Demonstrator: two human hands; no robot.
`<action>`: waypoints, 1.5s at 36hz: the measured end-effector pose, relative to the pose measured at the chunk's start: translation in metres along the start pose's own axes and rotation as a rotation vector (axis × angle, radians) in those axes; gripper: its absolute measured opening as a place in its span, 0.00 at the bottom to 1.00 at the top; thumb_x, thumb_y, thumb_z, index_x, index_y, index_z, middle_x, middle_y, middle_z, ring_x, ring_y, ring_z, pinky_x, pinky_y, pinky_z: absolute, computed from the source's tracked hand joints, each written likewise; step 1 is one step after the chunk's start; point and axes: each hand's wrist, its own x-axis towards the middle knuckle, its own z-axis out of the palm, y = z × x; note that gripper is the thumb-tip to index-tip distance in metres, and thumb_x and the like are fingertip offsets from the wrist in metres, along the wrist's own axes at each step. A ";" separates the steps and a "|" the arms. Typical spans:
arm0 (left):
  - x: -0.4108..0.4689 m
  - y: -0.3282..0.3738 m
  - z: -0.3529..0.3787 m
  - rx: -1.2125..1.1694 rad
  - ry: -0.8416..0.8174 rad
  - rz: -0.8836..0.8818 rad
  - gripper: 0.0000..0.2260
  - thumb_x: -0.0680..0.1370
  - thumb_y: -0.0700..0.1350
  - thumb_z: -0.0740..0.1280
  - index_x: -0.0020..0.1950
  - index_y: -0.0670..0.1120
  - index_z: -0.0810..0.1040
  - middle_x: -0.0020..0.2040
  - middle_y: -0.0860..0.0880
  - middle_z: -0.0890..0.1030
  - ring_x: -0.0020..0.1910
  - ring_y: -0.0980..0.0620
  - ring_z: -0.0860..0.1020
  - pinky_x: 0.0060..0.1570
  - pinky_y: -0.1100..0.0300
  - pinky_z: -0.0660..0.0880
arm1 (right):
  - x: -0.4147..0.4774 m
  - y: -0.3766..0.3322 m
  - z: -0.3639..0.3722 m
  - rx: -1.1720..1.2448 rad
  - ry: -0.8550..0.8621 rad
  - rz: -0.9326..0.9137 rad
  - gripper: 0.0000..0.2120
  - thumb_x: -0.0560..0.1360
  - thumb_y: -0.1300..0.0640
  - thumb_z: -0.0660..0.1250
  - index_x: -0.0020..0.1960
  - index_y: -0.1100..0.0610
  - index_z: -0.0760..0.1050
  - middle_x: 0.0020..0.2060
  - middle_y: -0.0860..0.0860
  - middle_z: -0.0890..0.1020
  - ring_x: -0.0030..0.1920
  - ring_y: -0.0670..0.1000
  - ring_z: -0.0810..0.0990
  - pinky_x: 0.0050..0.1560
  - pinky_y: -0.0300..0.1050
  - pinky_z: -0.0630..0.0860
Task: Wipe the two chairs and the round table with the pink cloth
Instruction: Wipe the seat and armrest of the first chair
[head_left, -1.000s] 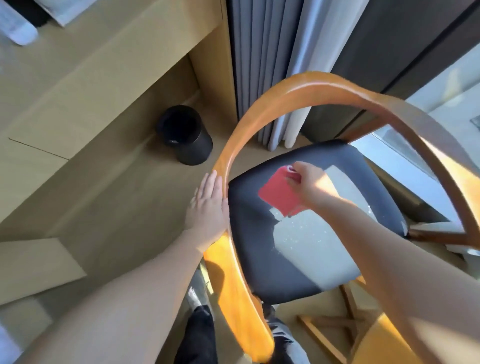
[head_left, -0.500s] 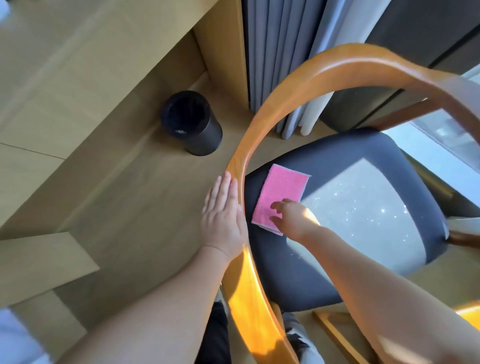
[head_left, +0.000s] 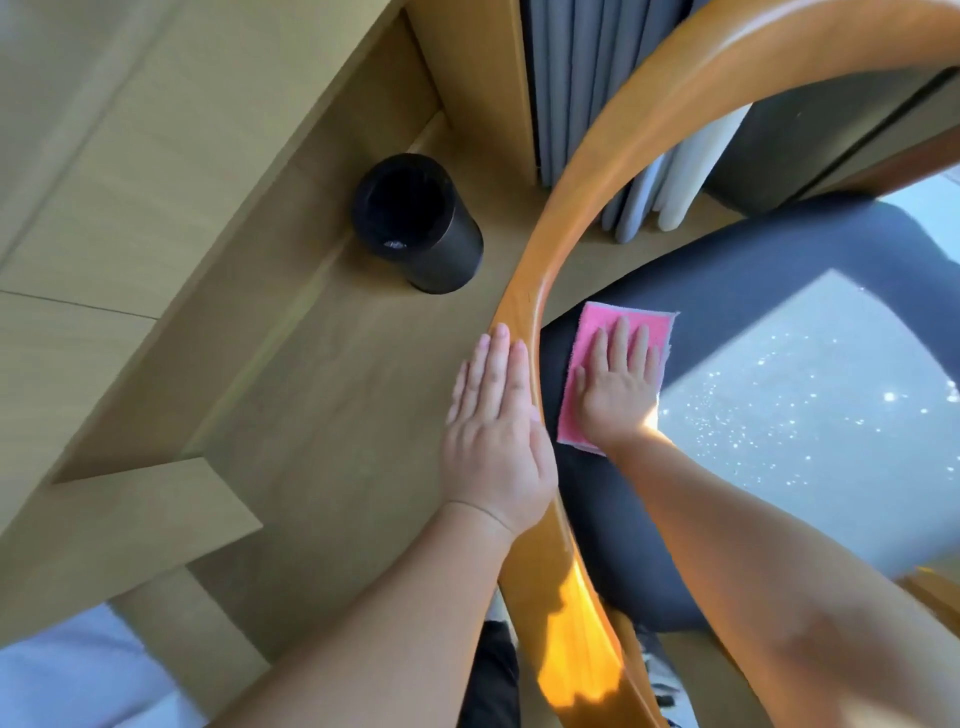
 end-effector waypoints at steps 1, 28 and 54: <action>0.000 0.000 0.000 -0.004 0.005 -0.003 0.25 0.79 0.48 0.46 0.76 0.43 0.57 0.77 0.46 0.55 0.76 0.53 0.48 0.74 0.60 0.43 | -0.001 -0.001 0.006 -0.027 -0.013 -0.069 0.32 0.78 0.47 0.43 0.76 0.65 0.61 0.75 0.65 0.61 0.75 0.70 0.57 0.74 0.65 0.51; 0.000 0.001 0.002 0.020 0.050 0.084 0.26 0.77 0.44 0.49 0.74 0.39 0.62 0.75 0.43 0.62 0.75 0.47 0.57 0.73 0.50 0.56 | -0.020 0.004 0.040 -0.116 0.153 -0.459 0.26 0.82 0.48 0.48 0.76 0.59 0.63 0.74 0.57 0.66 0.76 0.60 0.56 0.77 0.54 0.38; -0.001 0.005 -0.007 0.054 -0.010 0.194 0.25 0.76 0.43 0.50 0.72 0.40 0.66 0.73 0.43 0.66 0.75 0.46 0.59 0.74 0.51 0.53 | -0.125 0.074 0.075 -0.202 -0.034 -0.430 0.27 0.83 0.45 0.44 0.80 0.54 0.52 0.78 0.52 0.54 0.78 0.58 0.53 0.75 0.53 0.43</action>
